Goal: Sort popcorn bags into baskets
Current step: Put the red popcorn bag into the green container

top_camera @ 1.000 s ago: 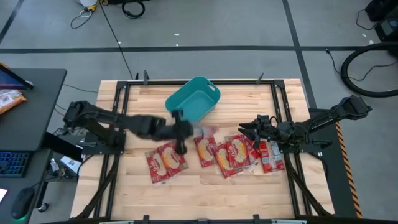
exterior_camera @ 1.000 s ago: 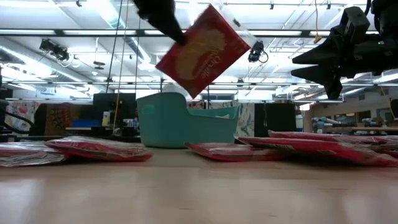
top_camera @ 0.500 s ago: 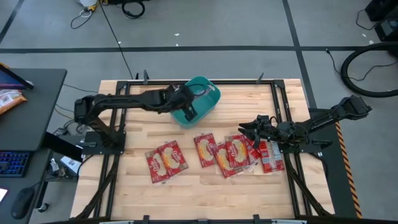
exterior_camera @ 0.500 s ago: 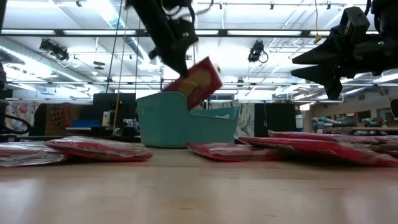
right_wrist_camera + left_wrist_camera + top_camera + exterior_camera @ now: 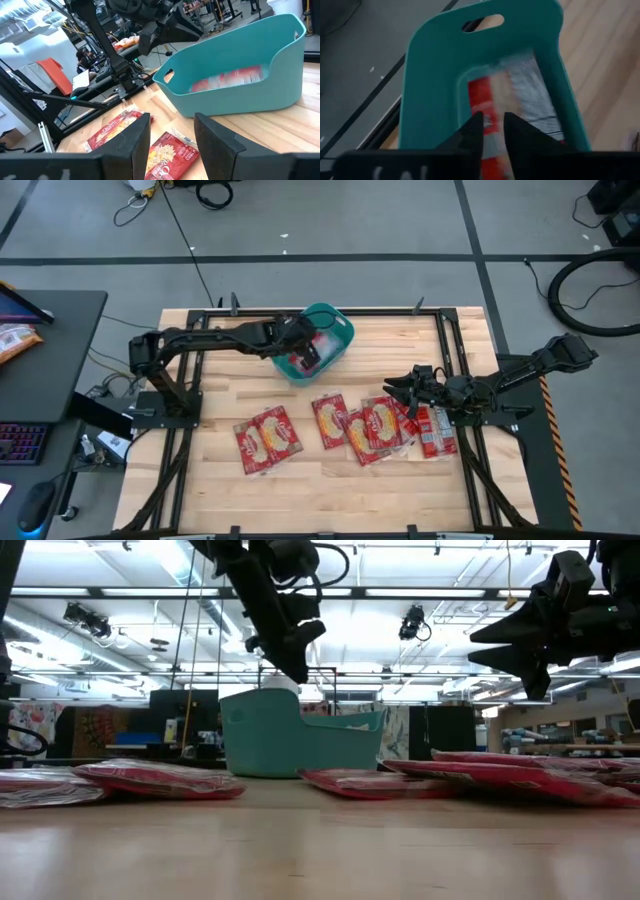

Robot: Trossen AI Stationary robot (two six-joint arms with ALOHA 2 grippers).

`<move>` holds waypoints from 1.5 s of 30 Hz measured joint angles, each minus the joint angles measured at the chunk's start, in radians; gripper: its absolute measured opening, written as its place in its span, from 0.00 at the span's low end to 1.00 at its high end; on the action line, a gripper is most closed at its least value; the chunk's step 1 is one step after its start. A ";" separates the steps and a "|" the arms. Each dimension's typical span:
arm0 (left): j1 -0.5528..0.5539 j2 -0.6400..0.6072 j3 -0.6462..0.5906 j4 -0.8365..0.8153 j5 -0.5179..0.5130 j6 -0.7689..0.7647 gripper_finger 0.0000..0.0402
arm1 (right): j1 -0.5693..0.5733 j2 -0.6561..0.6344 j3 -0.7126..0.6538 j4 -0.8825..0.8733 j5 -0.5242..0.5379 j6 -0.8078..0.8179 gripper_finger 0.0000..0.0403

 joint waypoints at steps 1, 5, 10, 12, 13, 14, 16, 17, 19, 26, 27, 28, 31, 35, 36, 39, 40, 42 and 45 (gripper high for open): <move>-0.003 -0.001 0.000 0.002 0.028 0.013 0.24 | 0.000 0.000 0.000 0.000 0.000 0.000 0.39; -0.036 -0.033 0.000 0.004 0.288 0.134 0.29 | 0.000 0.000 0.000 0.001 0.000 0.000 0.39; -0.112 -0.053 -0.001 0.019 0.456 0.284 0.29 | 0.000 0.000 0.000 0.000 0.000 0.000 0.39; -0.144 -0.055 0.001 0.029 0.455 0.346 0.29 | 0.000 0.000 0.000 0.001 0.000 0.000 0.39; -0.160 -0.055 0.001 0.025 0.454 0.359 0.29 | 0.000 0.000 0.000 0.001 0.000 0.000 0.39; -0.176 -0.055 0.000 0.021 0.454 0.362 0.29 | 0.000 0.000 0.000 -0.001 0.000 0.000 0.39; -0.207 -0.055 0.000 0.020 0.452 0.348 0.29 | 0.000 0.000 0.000 0.001 0.000 0.000 0.39; -0.222 -0.055 0.000 0.017 0.446 0.344 0.29 | 0.000 0.000 0.000 0.001 0.000 0.000 0.39; -0.250 -0.055 0.000 0.002 0.426 0.343 0.29 | 0.000 0.000 0.000 0.000 0.000 0.000 0.39; -0.325 -0.055 0.000 -0.050 0.401 0.292 0.29 | 0.000 0.000 0.000 0.000 0.000 0.000 0.39; -0.333 -0.055 0.000 -0.055 0.401 0.291 0.29 | 0.000 0.000 0.000 0.001 0.000 0.000 0.39; -0.341 -0.055 0.000 -0.058 0.402 0.291 0.29 | 0.000 0.000 0.000 0.000 0.000 0.000 0.39; -0.356 -0.055 0.000 -0.062 0.402 0.291 0.29 | 0.000 0.000 0.000 0.000 0.000 0.000 0.39; -0.381 -0.055 0.000 -0.089 0.401 0.291 0.29 | 0.000 0.000 0.000 0.000 0.000 0.000 0.39; -0.392 -0.055 0.000 -0.100 0.400 0.295 0.29 | 0.000 0.000 0.000 0.001 0.000 0.000 0.39; -0.436 -0.055 0.000 -0.152 0.402 0.328 0.29 | 0.000 0.000 0.000 0.001 0.000 0.000 0.39; -0.454 -0.055 -0.006 -0.163 0.402 0.342 0.29 | 0.000 0.000 0.000 0.000 0.000 0.000 0.39; -0.489 -0.055 -0.026 -0.178 0.403 0.364 0.29 | 0.000 0.000 0.000 0.000 0.000 0.000 0.39; -0.534 -0.055 -0.061 -0.187 0.401 0.370 0.29 | 0.000 0.000 0.000 0.001 0.000 0.000 0.39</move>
